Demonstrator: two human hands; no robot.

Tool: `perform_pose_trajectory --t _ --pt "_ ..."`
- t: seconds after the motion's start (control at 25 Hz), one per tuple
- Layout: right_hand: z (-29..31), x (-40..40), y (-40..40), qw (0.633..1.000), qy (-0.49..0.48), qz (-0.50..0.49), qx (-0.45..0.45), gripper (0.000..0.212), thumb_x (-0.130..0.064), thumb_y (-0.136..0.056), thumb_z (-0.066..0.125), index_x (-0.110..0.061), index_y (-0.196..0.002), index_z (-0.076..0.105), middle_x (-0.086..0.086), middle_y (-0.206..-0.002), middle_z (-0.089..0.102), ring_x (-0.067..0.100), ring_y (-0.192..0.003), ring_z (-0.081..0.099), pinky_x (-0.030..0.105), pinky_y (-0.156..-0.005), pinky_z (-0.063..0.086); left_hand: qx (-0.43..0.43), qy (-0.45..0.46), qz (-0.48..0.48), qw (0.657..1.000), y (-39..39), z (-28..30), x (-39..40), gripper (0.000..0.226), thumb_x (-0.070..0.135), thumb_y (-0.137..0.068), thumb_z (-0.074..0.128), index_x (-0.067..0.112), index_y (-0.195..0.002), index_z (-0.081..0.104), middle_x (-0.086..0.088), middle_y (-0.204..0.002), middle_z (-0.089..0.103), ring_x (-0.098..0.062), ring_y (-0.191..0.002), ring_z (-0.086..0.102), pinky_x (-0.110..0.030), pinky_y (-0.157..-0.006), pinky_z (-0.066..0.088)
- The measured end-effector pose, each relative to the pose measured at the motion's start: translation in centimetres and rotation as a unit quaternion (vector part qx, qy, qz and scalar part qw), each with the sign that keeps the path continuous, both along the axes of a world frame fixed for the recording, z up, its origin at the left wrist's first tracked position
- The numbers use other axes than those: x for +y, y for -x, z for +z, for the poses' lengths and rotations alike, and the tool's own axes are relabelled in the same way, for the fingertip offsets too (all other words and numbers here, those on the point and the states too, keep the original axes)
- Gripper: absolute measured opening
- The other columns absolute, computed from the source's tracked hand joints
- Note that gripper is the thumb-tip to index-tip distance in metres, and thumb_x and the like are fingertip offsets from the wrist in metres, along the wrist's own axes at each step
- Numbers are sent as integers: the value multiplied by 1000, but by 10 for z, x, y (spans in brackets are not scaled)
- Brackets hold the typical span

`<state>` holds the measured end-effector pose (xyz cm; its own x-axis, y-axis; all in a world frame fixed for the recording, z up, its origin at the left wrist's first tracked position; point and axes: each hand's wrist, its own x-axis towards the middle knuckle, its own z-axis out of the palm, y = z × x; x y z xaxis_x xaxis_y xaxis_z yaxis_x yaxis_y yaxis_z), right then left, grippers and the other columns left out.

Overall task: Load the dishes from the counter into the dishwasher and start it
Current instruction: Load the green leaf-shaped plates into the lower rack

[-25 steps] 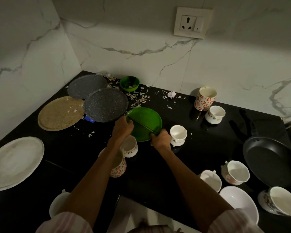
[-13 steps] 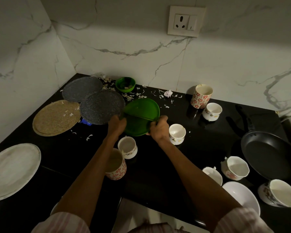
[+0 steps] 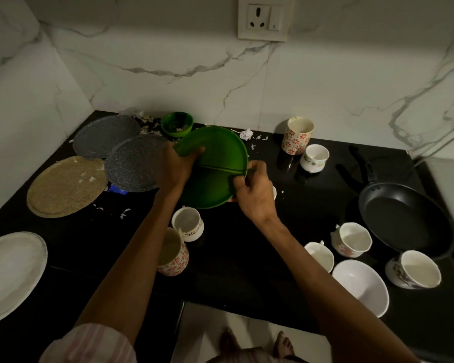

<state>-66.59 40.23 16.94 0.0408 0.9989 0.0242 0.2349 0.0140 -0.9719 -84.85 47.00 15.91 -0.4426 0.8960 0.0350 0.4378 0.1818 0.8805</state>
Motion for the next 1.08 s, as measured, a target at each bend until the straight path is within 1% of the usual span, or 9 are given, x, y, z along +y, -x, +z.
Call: perform_pose_trajectory --t 0.24,0.36,0.44,0.56,0.64,0.72,0.92,1.0,1.08 --pt "2 -11 -12 1000 1 -19 -18 20 -11 -96 53 -12 -113 42 4 -74 59 37 -73 67 53 -57 56 66 -27 31 997 -14 -1 -16 29 32 -101 49 6 -105 61 -1 -87 56 -16 -78 54 -27 -70 39" --pt "7 -14 -20 998 -9 -50 -34 18 -13 -96 51 -12 -112 44 -3 -72 58 22 -66 67 44 -57 57 -23 -54 77 995 -25 7 -27 22 22 -107 34 14 -104 55 12 -73 45 1 -62 41 -13 -55 34" --pt "12 -18 -27 997 -16 -69 -17 19 -11 -97 50 -7 -114 46 -7 -74 56 3 -59 62 28 -54 55 -63 -37 80 994 -35 10 -37 25 22 -107 34 12 -115 55 15 -82 47 2 -68 44 -10 -58 35" --pt "20 -32 -42 996 -20 -83 20 18 -10 -98 49 -8 -115 45 -9 -75 55 -7 -56 57 23 -52 52 -87 -28 21 996 -53 6 -62 28 26 -104 40 13 -122 58 9 -99 60 -2 -85 55 -5 -71 39" --pt "24 -43 -54 994 -21 -99 40 19 -9 -98 50 -7 -116 46 -9 -75 55 -10 -55 56 12 -49 45 -98 -33 1 995 -63 -3 -74 37 27 -101 43 16 -134 55 -1 -129 59 -14 -114 56 -25 -97 43" --pt "25 -57 -70 990 -27 -126 51 19 -11 -98 52 -7 -116 49 -7 -75 58 -9 -56 56 9 -50 42 -109 -46 2 993 -80 -8 -88 43 22 -99 42 19 -141 49 -4 -142 52 -20 -128 49 -38 -109 40" --pt "23 -98 -111 987 -21 -154 41 5 -12 -94 51 -15 -97 53 -7 -69 56 -5 -56 53 10 -51 39 -144 -53 10 988 -135 -8 -133 41 16 -104 38 15 -144 45 2 -143 47 -15 -127 47 -32 -110 38" --pt "24 -116 -127 988 -26 -144 40 17 -10 -94 49 -18 -79 49 -9 -61 48 0 -50 46 14 -50 34 -162 -60 5 985 -155 -9 -153 40 18 -104 39 15 -143 46 -3 -143 50 -18 -127 50 -38 -109 41" --pt "23 -137 -147 990 -20 -135 42 24 -11 -95 47 -20 -73 45 -11 -57 45 2 -50 42 21 -52 33 -170 -66 -2 983 -176 -6 -178 39 19 -104 39 17 -142 48 -2 -138 54 -15 -122 53 -30 -102 46"
